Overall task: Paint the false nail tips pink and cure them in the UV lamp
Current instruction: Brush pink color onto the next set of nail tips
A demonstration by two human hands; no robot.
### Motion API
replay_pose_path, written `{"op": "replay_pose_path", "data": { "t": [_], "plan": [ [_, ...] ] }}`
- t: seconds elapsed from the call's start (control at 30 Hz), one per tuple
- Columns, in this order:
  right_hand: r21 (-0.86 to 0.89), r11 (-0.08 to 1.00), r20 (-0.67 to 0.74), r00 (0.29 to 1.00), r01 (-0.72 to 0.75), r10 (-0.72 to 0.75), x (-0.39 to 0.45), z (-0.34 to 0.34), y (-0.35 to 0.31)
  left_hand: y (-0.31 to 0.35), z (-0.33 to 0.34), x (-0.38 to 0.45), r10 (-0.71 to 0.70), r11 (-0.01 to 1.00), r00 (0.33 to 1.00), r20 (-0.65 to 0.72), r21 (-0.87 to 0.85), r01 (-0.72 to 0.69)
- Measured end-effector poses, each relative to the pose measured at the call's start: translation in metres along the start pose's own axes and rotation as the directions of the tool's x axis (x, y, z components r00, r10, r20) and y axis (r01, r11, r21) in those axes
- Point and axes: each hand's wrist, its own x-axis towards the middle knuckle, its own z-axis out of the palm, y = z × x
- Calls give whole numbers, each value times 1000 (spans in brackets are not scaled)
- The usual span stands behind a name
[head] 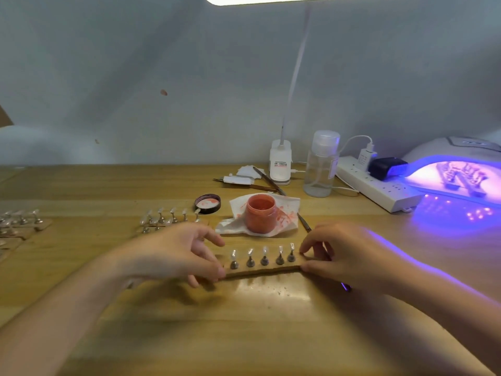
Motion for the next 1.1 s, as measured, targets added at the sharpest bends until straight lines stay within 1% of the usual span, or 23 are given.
{"op": "replay_pose_path", "data": {
  "t": [0.1, 0.2, 0.27, 0.33, 0.4, 0.47, 0.53, 0.6, 0.67, 0.77, 0.87, 0.97, 1.03, 1.1],
  "plan": [
    [11, 1000, -51, 999, 13, -13, -6, 0, 8, -5, 21, 14, 99, 995, 983, -157, 9, -99],
    [29, 999, -78, 997, 22, -19, -8, 1, 12, -11, 28, 26, 195, 981, 937, -292, 73, -181],
    [69, 997, -71, 997, 27, -22, -8, 0, 14, -13, 28, 30, 238, 971, 919, -313, 87, -222],
    [126, 992, -99, 995, 9, 4, -8, -3, 18, -14, 28, 33, 266, 964, 916, -300, 108, -244],
    [178, 983, -168, 983, -38, 69, -6, -5, 24, -14, 27, 35, 273, 962, 914, -301, 106, -253],
    [223, 969, -184, 972, -104, 146, -1, -6, 29, -13, 27, 37, 281, 960, 906, -317, 110, -259],
    [183, 966, -106, 973, -184, 206, 6, -5, 31, -10, 27, 39, 294, 955, 900, -322, 129, -266],
    [75, 970, -12, 972, -233, 234, 12, -5, 30, -8, 28, 39, 301, 953, 897, -325, 137, -270],
    [-3, 971, 56, 969, -240, 240, 16, -7, 27, -6, 29, 38, 300, 954, 893, -336, 130, -272],
    [-73, 970, 125, 963, -230, 237, 18, -13, 23, -7, 29, 39, 293, 956, 888, -353, 85, -282],
    [-129, 966, 145, 959, -226, 244, 22, -17, 19, -7, 29, 40, 288, 957, 889, -356, 80, -278],
    [-161, 956, 169, 947, -247, 273, 27, -20, 14, -5, 28, 40, 282, 959, 901, -330, 91, -267],
    [-166, 952, 187, 939, -258, 288, 30, -20, 11, -4, 27, 39, 280, 960, 907, -313, 112, -258],
    [-143, 948, 167, 937, -286, 307, 30, -19, 11, -4, 27, 39, 296, 954, 903, -311, 143, -264]
  ]
}}
